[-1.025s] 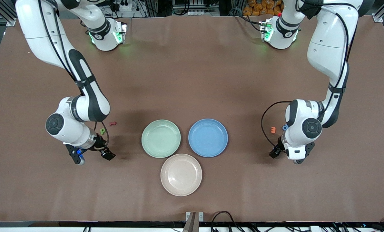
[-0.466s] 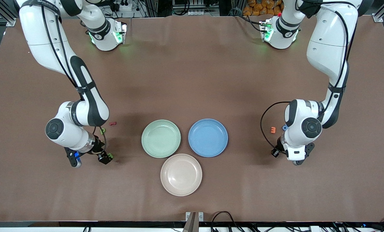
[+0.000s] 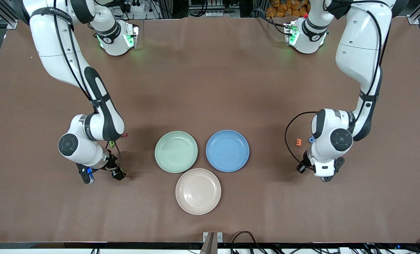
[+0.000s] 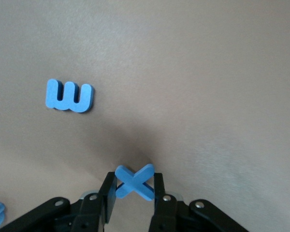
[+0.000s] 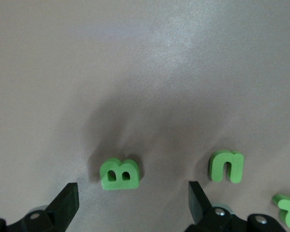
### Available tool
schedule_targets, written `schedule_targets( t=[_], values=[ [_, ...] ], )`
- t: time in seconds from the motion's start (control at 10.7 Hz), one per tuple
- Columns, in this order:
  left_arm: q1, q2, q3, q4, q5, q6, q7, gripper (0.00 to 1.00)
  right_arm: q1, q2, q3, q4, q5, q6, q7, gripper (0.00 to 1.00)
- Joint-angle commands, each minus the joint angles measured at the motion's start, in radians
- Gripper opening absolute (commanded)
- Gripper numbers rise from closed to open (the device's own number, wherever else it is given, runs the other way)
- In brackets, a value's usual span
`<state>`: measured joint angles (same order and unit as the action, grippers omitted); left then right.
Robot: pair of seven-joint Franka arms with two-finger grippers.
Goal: Sort letters by color into matching plates
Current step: 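Grasp the blue X with the left gripper while the right gripper grasps green B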
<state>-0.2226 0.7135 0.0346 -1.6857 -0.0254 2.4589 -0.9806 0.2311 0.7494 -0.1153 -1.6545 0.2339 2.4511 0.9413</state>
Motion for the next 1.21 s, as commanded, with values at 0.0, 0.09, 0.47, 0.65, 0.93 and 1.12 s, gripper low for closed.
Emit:
schedule_targets(
  t=[0.0, 0.09, 0.47, 0.65, 0.93, 1.12],
  values=[
    [-0.026, -0.023, 0.008, 0.072, 0.028, -0.109, -0.015, 0.00, 0.017, 0.028, -0.018, 0.030, 0.012, 0.000, 0.019, 0.97],
    [-0.037, -0.035, 0.008, 0.078, 0.030, -0.121, -0.001, 0.00, 0.019, 0.033, -0.018, 0.030, 0.012, 0.000, 0.019, 0.94],
    [-0.121, -0.063, 0.005, 0.078, 0.059, -0.124, 0.105, 0.00, 0.022, 0.036, -0.018, 0.028, 0.012, 0.000, 0.017, 0.63],
    [-0.190, -0.057, 0.004, 0.077, 0.114, -0.123, 0.106, 0.00, 0.022, 0.036, -0.018, 0.028, 0.012, 0.000, 0.017, 0.50],
    [-0.288, -0.054, 0.002, 0.080, 0.099, -0.123, 0.096, 0.00, 0.022, 0.039, -0.018, 0.028, 0.012, 0.002, 0.016, 0.50],
    [-0.331, -0.054, 0.001, 0.083, 0.097, -0.123, 0.030, 0.00, 0.022, 0.041, -0.018, 0.028, 0.012, 0.006, 0.011, 0.41]
  ],
)
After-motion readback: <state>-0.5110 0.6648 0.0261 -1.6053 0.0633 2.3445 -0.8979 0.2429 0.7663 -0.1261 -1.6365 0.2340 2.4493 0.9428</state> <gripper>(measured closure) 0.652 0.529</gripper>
